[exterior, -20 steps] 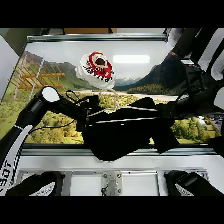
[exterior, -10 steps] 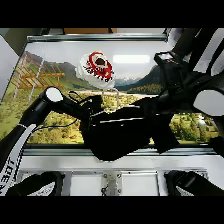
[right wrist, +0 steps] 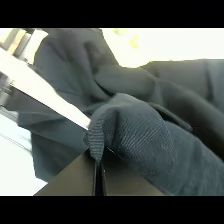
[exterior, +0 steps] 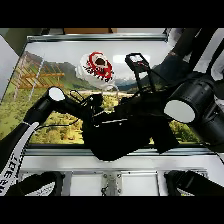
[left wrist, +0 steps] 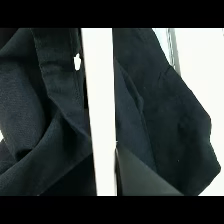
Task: Fold the clothes and pants, and hang the long-sleeved shirts on hangers.
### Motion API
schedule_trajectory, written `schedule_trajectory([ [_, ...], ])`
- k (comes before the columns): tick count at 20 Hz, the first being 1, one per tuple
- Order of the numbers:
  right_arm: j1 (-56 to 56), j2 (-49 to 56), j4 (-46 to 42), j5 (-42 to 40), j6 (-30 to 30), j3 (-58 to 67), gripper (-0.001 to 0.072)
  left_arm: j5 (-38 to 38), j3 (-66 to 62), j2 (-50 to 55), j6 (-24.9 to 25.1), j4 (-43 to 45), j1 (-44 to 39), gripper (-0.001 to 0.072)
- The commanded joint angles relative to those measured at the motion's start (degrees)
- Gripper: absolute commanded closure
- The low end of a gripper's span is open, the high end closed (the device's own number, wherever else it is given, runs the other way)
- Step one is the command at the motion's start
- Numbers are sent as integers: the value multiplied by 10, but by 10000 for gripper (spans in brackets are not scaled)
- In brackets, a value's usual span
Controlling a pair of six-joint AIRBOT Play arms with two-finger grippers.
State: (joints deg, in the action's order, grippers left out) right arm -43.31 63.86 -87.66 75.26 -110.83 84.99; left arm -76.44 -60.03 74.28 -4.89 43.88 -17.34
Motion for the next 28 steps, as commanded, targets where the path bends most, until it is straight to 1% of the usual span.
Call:
schedule_trajectory([
  [1, -8, 7, 16, -36, -2, 1, 694, -1, 0, 1, 0, -4, 1, 690],
  [4, -8, 7, 21, -37, -2, 1, 692, -1, 0, 1, 0, -4, 1, 690],
  [5, -8, 7, 26, -37, -2, 1, 681, -1, 0, 1, 0, -4, 1, 690],
  [6, -7, 7, 32, -37, -2, 1, 643, -1, 0, 1, 0, -4, 1, 690],
  [8, -7, 4, 40, -37, -2, 1, 297, -1, 0, 1, 0, -4, 1, 690],
  [9, -7, 1, 40, -33, -2, 1, 258, -1, 0, 1, 0, -4, 1, 690],
  [11, -5, -13, 40, -14, -2, 2, 257, -1, 0, 1, 0, -3, 1, 689],
  [15, 32, -39, 61, 69, -2, 23, 257, -1, 0, 1, 0, -4, 1, 689],
  [18, 76, -56, 116, 93, 36, 29, 256, -1, 0, 1, 0, -4, 1, 689],
  [19, 98, -57, 157, 104, 59, 29, 253, -1, 0, 1, 0, -3, 1, 689],
  [21, 152, -57, 251, 124, 142, 29, 93, -1, 0, 1, 0, -3, 1, 689],
  [24, 271, -57, 383, 163, 327, 29, 95, -5, 0, 1, 0, -3, 1, 689],
  [25, 304, -57, 409, 163, 358, 29, 95, -5, 0, 1, 0, -3, 1, 689],
  [28, 360, -57, 418, 165, 360, 29, 95, -9, 0, 1, 0, -4, 1, 689],
])
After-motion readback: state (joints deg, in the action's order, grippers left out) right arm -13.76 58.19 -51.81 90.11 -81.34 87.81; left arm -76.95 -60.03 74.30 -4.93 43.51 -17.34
